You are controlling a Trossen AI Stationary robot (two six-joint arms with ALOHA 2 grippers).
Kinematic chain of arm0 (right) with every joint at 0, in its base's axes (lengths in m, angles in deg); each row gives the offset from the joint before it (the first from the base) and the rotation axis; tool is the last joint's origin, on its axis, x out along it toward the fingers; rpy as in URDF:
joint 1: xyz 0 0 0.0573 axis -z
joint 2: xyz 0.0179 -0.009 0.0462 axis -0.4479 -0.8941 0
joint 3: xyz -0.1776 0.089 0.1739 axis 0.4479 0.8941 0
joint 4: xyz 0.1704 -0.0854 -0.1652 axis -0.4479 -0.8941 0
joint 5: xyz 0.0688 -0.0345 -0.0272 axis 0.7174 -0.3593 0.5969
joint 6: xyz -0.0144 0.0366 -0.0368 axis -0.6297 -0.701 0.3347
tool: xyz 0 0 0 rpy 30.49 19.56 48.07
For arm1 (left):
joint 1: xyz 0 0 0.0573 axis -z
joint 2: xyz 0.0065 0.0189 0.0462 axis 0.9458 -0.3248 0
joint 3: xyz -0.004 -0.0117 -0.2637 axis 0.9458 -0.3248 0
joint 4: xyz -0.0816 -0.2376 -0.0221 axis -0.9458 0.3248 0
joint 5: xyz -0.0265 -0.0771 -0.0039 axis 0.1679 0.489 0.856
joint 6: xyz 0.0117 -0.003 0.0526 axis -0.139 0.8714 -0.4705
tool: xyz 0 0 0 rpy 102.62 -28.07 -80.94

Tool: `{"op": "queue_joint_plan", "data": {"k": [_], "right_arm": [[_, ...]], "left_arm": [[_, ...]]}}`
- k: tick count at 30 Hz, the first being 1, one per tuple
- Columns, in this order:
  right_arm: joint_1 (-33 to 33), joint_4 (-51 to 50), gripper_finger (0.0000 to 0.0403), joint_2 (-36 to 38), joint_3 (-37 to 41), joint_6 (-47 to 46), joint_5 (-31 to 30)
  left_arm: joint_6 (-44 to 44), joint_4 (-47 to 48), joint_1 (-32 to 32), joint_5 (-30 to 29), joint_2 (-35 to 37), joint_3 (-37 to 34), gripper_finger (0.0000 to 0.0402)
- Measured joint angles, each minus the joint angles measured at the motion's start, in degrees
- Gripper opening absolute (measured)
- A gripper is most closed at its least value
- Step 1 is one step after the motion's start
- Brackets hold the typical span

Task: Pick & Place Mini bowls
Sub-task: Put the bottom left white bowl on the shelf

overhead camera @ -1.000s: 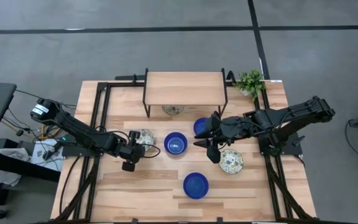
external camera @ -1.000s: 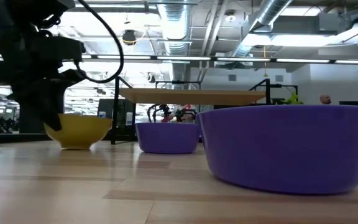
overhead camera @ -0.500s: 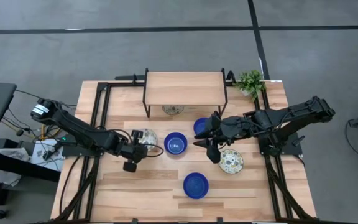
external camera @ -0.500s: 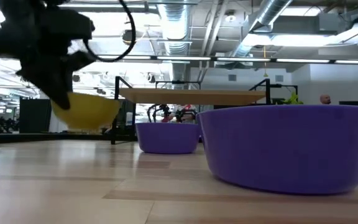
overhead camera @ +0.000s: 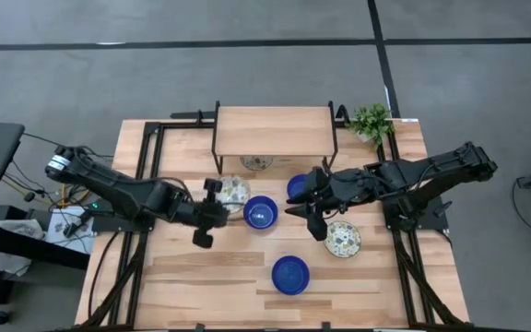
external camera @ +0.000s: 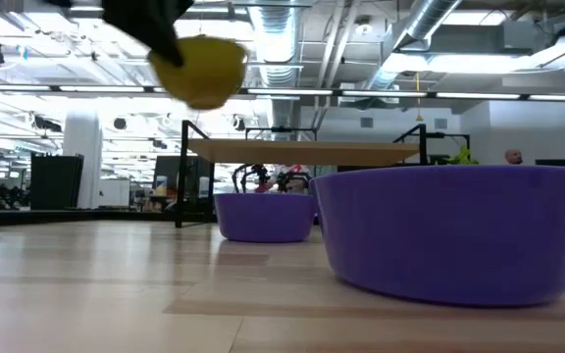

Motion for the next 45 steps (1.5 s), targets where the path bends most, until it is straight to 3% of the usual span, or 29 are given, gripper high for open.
{"op": "queue_joint_plan", "data": {"k": [6, 11, 17, 22, 31, 45], "right_arm": [[0.4, -7.8, 0.012, 0.4, -5.1, 3.7, -0.2], [3.3, -13.6, 0.012, 0.4, -7.3, 7.1, -0.2], [9.8, -14.5, 0.012, 0.1, -7.4, 12.0, -0.3], [15.5, -14.6, 0.012, 0.0, -7.4, 15.5, -0.4], [21.6, -14.6, 0.012, 0.0, -7.4, 16.6, -0.2], [22.7, -15.4, 0.012, 0.0, -7.4, 17.0, -0.1]], "left_arm": [[-6.8, 0.0, -8.5, -0.7, 0.0, 6.4, 0.0011], [-12.2, -0.1, -19.5, -0.3, -1.1, 10.1, 0.0011], [-16.2, -0.4, -33.9, 6.0, -7.8, 14.7, 0.0011], [-16.7, -0.7, -41.9, 10.7, -14.2, 16.8, 0.0011], [-16.7, -1.0, -44.3, 12.3, -17.2, 16.9, 0.0016], [-14.2, -0.9, -44.3, 12.5, -17.2, 16.9, 0.0038]]}}
